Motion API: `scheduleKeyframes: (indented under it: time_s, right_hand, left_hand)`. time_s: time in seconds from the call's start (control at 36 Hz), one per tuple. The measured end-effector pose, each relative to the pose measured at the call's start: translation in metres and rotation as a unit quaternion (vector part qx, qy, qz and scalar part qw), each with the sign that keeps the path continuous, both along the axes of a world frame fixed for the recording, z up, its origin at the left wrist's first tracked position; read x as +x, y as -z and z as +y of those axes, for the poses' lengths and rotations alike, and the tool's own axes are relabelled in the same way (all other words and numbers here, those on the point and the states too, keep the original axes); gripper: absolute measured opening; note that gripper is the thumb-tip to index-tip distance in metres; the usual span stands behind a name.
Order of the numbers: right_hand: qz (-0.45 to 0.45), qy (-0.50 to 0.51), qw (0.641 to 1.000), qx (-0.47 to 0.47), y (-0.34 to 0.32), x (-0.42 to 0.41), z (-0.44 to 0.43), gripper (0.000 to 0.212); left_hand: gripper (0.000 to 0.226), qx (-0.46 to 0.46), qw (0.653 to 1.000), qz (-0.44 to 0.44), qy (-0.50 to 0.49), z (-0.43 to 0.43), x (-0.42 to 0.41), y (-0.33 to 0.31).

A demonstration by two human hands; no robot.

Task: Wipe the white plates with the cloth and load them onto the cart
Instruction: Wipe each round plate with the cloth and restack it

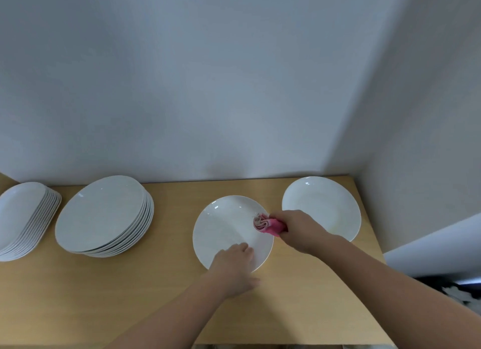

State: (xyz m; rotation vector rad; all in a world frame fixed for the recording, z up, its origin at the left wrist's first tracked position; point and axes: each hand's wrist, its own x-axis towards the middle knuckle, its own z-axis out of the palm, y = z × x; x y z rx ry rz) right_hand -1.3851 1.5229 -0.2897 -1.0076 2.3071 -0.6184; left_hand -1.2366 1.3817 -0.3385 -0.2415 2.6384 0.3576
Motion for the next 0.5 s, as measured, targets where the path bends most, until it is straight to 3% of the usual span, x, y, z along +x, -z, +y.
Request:
scheduleKeyframes:
  time_s: [0.31,0.42,0.5]
  right_hand:
    - [0.037,0.002,0.999,0.007,-0.006,-0.003,0.013,0.016]
    - [0.043,0.012,0.999,-0.013,-0.013,-0.005,0.02,0.015]
    - [0.045,0.025,0.998,-0.028,-0.022,-0.007,0.023,0.015]
  left_hand:
    - [0.061,-0.064,0.99,-0.121,0.042,0.02,-0.004,0.015]
    - [0.061,-0.065,0.992,-0.103,0.037,0.022,-0.003,0.009]
    - [0.052,-0.041,0.999,-0.034,0.002,0.02,-0.003,-0.001]
